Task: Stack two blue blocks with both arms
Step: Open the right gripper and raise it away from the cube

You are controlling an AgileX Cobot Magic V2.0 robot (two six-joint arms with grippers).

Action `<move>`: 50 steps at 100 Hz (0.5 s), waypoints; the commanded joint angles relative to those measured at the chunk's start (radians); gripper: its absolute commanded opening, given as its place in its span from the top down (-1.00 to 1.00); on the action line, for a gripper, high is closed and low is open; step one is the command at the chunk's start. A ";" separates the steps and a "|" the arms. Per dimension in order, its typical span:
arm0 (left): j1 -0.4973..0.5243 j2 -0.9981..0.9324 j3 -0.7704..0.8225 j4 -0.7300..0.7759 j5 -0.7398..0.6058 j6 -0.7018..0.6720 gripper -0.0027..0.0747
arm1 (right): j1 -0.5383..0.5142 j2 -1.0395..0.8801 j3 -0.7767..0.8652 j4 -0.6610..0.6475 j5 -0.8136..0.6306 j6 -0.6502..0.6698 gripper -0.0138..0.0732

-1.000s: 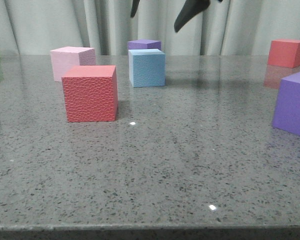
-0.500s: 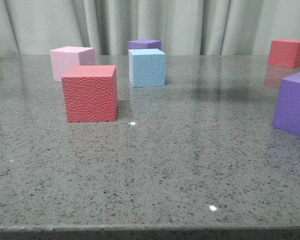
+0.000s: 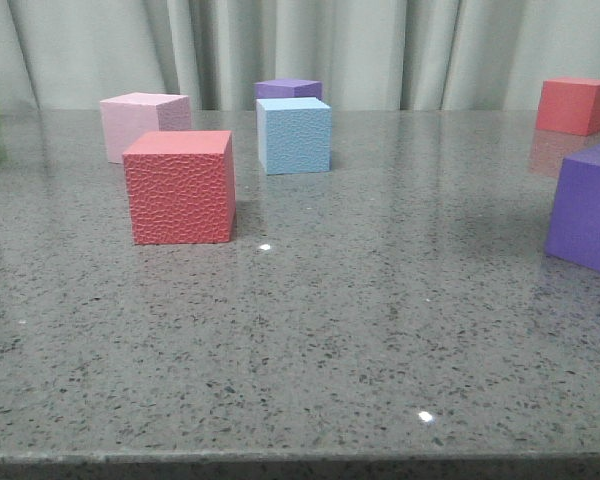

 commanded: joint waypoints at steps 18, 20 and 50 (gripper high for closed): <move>0.004 0.055 -0.052 -0.025 -0.021 0.003 -0.67 | -0.002 -0.066 -0.021 -0.012 -0.078 -0.014 -0.70; 0.004 0.059 -0.052 -0.025 -0.023 0.003 -0.67 | -0.002 -0.066 -0.021 -0.012 -0.078 -0.014 -0.70; 0.004 0.104 -0.052 -0.025 -0.018 0.003 -0.67 | -0.002 -0.066 -0.021 -0.012 -0.081 -0.014 -0.70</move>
